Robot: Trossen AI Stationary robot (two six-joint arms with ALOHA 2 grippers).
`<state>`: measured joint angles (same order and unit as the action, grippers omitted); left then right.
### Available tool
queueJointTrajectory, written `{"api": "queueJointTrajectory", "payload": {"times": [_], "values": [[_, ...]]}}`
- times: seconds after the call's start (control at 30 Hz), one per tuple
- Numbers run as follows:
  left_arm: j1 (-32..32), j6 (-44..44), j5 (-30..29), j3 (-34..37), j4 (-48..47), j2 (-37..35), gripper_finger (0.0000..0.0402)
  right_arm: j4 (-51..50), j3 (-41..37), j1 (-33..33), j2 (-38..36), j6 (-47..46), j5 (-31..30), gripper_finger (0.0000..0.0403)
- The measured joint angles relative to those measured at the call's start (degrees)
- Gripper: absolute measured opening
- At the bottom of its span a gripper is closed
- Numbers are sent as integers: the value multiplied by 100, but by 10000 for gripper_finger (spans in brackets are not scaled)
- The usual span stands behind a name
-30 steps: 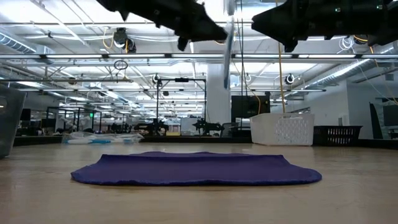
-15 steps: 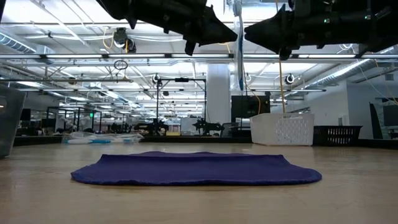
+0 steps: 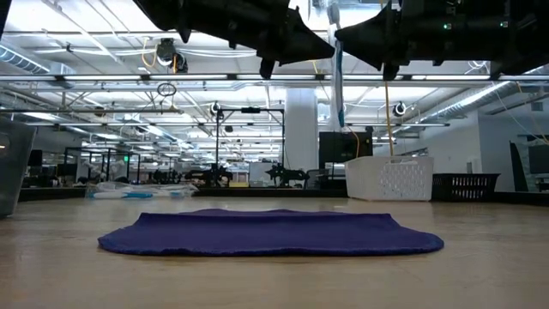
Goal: Pick & Place Toothbrushes
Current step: Put the blue toothbrush into the white bin
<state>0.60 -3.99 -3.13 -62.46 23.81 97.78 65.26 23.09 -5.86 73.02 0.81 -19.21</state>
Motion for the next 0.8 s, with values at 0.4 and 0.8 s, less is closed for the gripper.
{"api": "queueJointTrajectory", "payload": {"times": [0.4, 0.8], "values": [[0, -87, -167, 0, -29, 15, 1, -39, 0, 21, 6, 49, 133, 8], [7, -83, -473, 0, -205, 15, 102, -270, 0, 29, -330, 339, -58, 5]]}}
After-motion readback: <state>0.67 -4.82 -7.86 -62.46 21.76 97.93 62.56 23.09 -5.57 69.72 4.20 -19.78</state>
